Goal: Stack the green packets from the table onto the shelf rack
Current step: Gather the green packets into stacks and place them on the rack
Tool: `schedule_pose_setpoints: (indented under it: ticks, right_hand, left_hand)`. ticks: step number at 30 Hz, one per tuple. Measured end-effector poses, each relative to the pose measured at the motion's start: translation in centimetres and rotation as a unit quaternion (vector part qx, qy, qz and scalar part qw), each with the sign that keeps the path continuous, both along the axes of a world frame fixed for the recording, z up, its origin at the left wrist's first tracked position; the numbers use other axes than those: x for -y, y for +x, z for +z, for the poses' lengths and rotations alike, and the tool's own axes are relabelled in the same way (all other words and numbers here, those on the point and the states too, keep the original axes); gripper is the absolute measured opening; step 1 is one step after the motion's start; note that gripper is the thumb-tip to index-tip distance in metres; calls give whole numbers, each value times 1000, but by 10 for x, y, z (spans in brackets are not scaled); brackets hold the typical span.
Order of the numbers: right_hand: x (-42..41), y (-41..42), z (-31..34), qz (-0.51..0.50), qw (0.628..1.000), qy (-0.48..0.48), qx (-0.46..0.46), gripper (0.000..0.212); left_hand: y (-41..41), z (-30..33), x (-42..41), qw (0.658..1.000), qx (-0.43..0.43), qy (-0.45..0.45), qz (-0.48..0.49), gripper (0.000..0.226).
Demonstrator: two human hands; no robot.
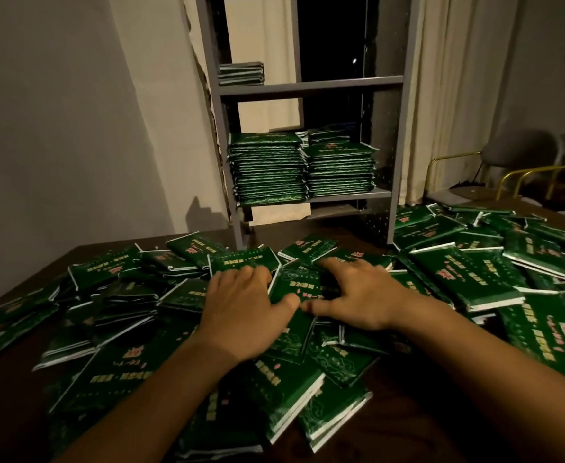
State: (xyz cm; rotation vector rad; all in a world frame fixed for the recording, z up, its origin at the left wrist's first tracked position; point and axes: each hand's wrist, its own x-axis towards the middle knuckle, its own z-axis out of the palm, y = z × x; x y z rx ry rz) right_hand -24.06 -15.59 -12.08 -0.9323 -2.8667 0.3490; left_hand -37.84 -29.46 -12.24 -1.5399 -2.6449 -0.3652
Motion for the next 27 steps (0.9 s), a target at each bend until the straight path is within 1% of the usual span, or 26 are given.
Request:
schedule_pose_setpoints:
  ticks: [1,3,4,7,8,9,10,12,14,15,16,17,18,19,21,22,23,24,25,26,27]
  right_hand:
    - [0,-1,-3,-13,1000,1,-12,91]
    - [2,-1,-6,-34,999,1,-14,95]
    - [2,-1,-7,-43,999,1,-7,91]
    - [1,-2,-8,-50,999,16,-10,67]
    - [1,-4,-7,-54,998,7,-33,61]
    - [1,-5,-4,-63,995,-19,-76,58]
    - [2,-6,-1,-75,988,-54,-125,60]
    - [1,-5,4,-98,964,-128,-211,68]
    - [0,-2,10,-119,946,-184,-239,66]
    - [-1,0,11,-128,937,-210,-247,57]
    - [-2,3,11,-132,925,-242,-259,41]
    - [-2,5,13,-131,907,-282,-286,23]
    - [-2,7,13,-126,884,-319,-319,13]
    - [-2,8,15,-126,854,-356,-358,9]
    - [-1,12,18,-127,788,-431,-421,10]
    - [1,13,18,-122,762,-460,-440,12]
    - [6,13,18,-116,743,-482,-449,13]
    - [12,10,17,-104,736,-491,-455,15]
    - [18,6,14,-95,734,-487,-464,18]
    - [23,2,10,-87,751,-455,-470,19]
    - [30,-3,7,-84,778,-406,-472,21]
  left_hand:
    - [-2,0,-1,1000,-3,8,2,44]
    - [-5,-5,-1,1000,-24,19,-4,37]
    - [-7,-9,-1,999,-29,26,-9,36]
    - [-14,-15,-1,998,-12,65,0,38]
    - [-16,-17,-1,997,-15,75,4,40]
    - [-17,-18,-1,996,-24,80,5,41]
    - [-19,-20,-1,996,-33,85,6,40]
    - [-19,-22,0,995,-40,90,5,35]
    - [-18,-22,-1,995,-52,87,0,31]
    - [-17,-22,-1,995,-56,85,-2,29]
    - [-18,-21,0,994,-58,88,-5,28]
    - [-18,-22,0,994,-58,95,-8,27]
    - [-18,-23,0,993,-58,107,-10,27]
    - [-18,-23,1,991,-58,120,-13,27]
    - [-17,-21,2,985,-47,163,-25,33]
    - [-15,-17,2,980,-31,194,-36,41]
    - [-12,-14,1,974,3,223,-48,50]
    - [-8,-9,2,965,61,248,-63,59]
    - [-2,-3,2,951,144,261,-80,64]
    - [4,1,1,927,240,269,-101,60]
    - [12,3,0,898,321,274,-120,46]
